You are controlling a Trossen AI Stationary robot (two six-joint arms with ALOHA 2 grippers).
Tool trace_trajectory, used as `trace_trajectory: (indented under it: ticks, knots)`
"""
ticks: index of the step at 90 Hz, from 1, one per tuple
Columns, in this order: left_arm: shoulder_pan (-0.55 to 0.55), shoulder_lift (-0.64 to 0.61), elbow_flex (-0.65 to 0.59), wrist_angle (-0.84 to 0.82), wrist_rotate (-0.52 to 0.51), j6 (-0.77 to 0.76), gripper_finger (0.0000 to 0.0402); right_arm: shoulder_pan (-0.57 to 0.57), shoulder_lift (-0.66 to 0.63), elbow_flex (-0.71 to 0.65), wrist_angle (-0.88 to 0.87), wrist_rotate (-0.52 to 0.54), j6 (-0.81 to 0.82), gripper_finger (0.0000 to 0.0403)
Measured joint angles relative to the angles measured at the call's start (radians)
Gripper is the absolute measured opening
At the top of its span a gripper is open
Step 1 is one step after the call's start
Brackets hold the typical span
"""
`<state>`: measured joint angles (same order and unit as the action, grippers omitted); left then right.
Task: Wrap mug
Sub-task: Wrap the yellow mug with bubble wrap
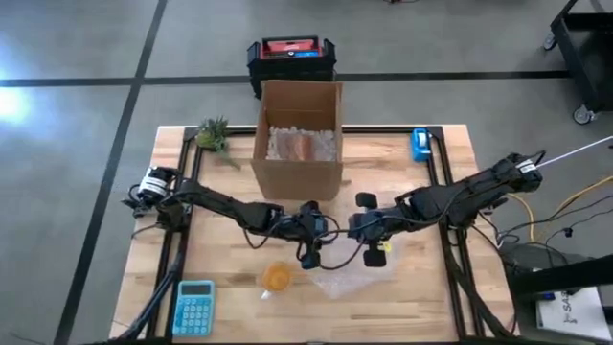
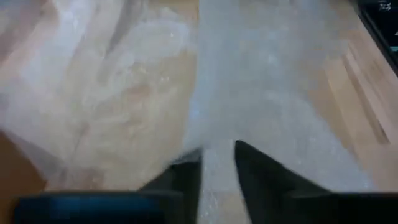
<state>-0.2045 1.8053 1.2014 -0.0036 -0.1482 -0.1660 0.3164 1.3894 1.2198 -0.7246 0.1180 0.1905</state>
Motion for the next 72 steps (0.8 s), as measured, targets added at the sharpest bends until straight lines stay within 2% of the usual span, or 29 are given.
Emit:
trace_trajectory:
  ticks: [6,19,34,49,59,72]
  knots:
    - [-0.005,0.0,0.008,-0.003,0.0,0.005,0.0012,0.0,-0.008,0.0,-0.006,-0.005,0.0,0.0]
    - [-0.022,0.0,0.059,-0.067,0.018,0.021,0.0003,0.0,-0.051,0.0,-0.063,-0.005,0.023,0.0]
    - [-0.053,-0.001,0.163,-0.228,0.054,0.088,0.0001,0.002,-0.144,0.0,-0.154,-0.002,0.092,0.0]
    - [-0.063,-0.001,0.274,-0.401,0.056,0.15,0.0,0.002,-0.228,0.0,-0.299,0.098,0.158,0.0003]
    - [-0.063,-0.002,0.333,-0.49,0.053,0.183,0.0,0.002,-0.261,0.0,-0.356,0.154,0.203,0.0024]
    - [-0.047,-0.003,0.344,-0.5,0.05,0.194,0.0,0.002,-0.275,0.0,-0.338,0.138,0.207,0.0072]
